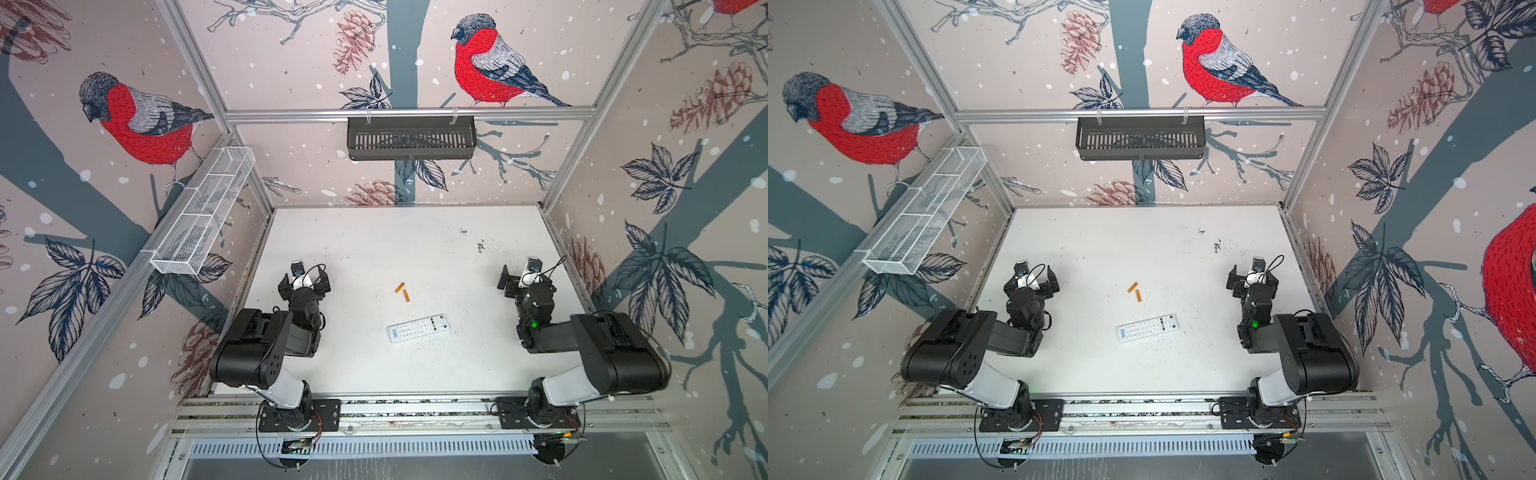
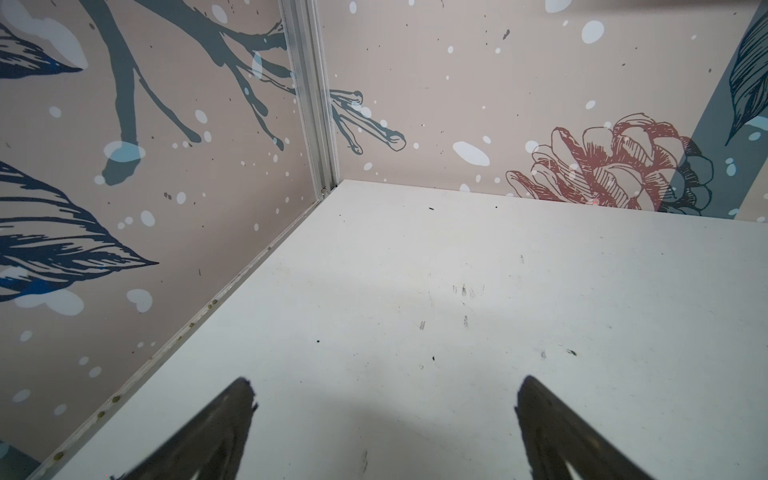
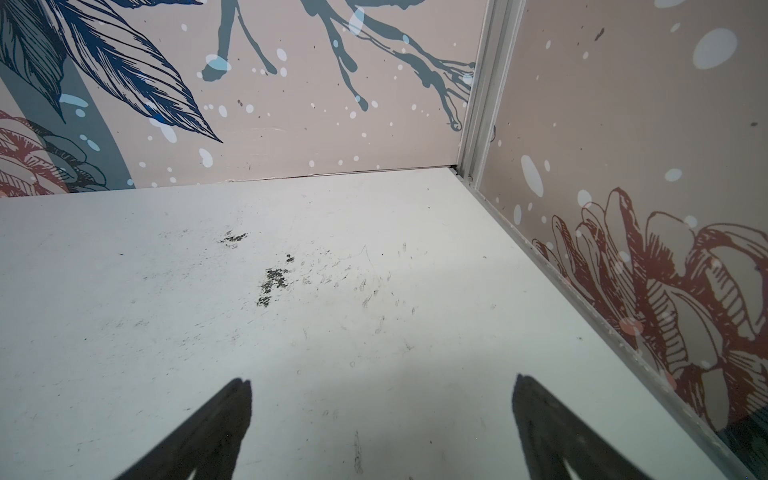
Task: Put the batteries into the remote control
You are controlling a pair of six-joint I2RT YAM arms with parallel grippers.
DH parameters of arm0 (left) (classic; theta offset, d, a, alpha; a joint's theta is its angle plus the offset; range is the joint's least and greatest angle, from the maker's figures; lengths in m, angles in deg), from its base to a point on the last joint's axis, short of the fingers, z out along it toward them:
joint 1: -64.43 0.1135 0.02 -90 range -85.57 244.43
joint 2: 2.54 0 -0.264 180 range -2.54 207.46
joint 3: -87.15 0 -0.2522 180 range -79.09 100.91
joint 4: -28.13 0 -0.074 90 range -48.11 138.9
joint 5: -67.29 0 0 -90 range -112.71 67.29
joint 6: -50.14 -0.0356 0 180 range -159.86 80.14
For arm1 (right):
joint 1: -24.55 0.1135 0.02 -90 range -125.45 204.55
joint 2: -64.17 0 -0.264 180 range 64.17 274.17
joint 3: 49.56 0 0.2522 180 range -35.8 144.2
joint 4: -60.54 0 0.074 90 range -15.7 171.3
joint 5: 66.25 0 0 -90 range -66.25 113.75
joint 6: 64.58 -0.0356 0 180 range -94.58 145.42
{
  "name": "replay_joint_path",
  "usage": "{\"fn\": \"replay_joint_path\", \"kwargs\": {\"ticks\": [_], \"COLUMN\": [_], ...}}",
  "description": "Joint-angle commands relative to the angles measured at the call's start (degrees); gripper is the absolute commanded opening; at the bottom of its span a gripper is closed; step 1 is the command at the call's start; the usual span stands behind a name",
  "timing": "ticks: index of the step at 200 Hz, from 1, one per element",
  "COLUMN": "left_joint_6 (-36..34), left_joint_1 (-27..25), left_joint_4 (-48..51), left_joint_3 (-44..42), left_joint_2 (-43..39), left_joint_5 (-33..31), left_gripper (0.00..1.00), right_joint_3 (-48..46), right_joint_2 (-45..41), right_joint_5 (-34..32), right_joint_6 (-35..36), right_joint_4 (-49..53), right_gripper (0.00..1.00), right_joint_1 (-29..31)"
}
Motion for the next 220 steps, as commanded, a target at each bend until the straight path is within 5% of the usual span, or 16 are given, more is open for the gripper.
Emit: {"fn": "replay_joint_path", "kwargs": {"ticks": [1,63,94,125,159,193,220], "left_joint_6": [-0.3,-3.0,-4.7,-7.5,-2.1,13.1,23.3], "left_joint_1": [0.2,-0.4,-3.0,-8.5,-13.4,-17.7,-20.2], "left_joint_4": [-3.0,-0.7,5.9,17.6,36.8,59.8,75.8], "left_joint_3": [0.0,0.1,1.5,8.3,20.7,31.4,37.2], "left_joint_2": [0.0,-2.4,-7.1,-9.5,-10.8,-11.1,-12.0], "left_joint_5": [0.7,6.5,3.4,-6.2,-15.9,-22.2,-17.2], "left_gripper": [0.98,0.98,0.98,0.98,0.98,0.98,0.98], "right_joint_3": [0.3,0.4,0.4,0.4,0.5,0.5,0.7], "right_joint_2": [0.0,0.0,0.0,0.0,0.0,0.0,0.0], "right_joint_5": [0.7,0.9,0.9,0.9,1.0,1.2,2.2], "right_joint_6": [-0.2,-0.2,-0.2,-0.2,-0.2,-0.2,-0.4], "right_joint_4": [-1.6,-1.5,-1.5,-1.5,-1.4,-1.3,-0.9], "right_gripper": [0.99,1.00,0.99,1.00,1.00,1.00,1.00], "right_joint_1": [-0.2,-0.3,-0.3,-0.3,-0.3,-0.4,-0.9]}}
